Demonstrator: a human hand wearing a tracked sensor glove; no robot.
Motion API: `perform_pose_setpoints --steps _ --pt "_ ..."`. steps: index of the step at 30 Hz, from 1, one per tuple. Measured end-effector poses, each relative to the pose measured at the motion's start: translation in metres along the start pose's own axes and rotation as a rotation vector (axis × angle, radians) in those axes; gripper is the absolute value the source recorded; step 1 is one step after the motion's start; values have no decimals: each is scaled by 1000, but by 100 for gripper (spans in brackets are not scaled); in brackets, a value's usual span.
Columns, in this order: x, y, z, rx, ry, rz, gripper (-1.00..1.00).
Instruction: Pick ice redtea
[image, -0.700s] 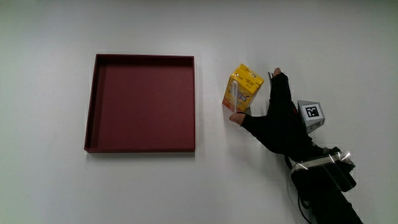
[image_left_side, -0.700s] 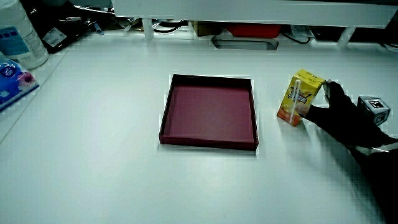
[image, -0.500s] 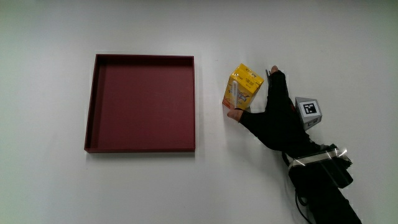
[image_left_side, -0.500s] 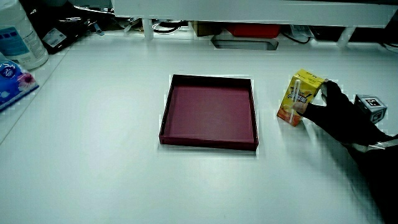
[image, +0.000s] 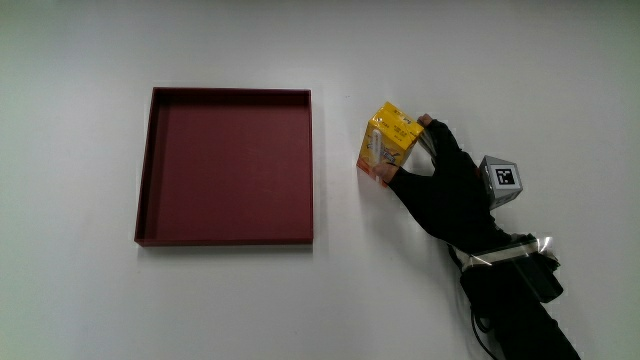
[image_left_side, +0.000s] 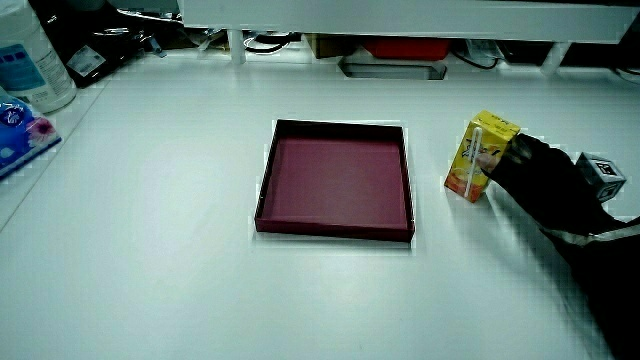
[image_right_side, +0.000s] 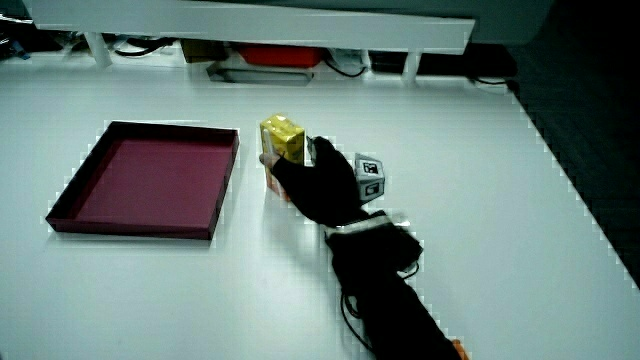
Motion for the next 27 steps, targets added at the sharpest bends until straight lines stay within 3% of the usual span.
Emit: perform_pose_setpoints --steps 14,20,22,27 --pt "1 14 -4 6 36 -3 0" --pt "5 14 -1 19 128 21 22" --pt "10 13 0 60 164 45 30" --pt "15 14 0 77 237 83 48"
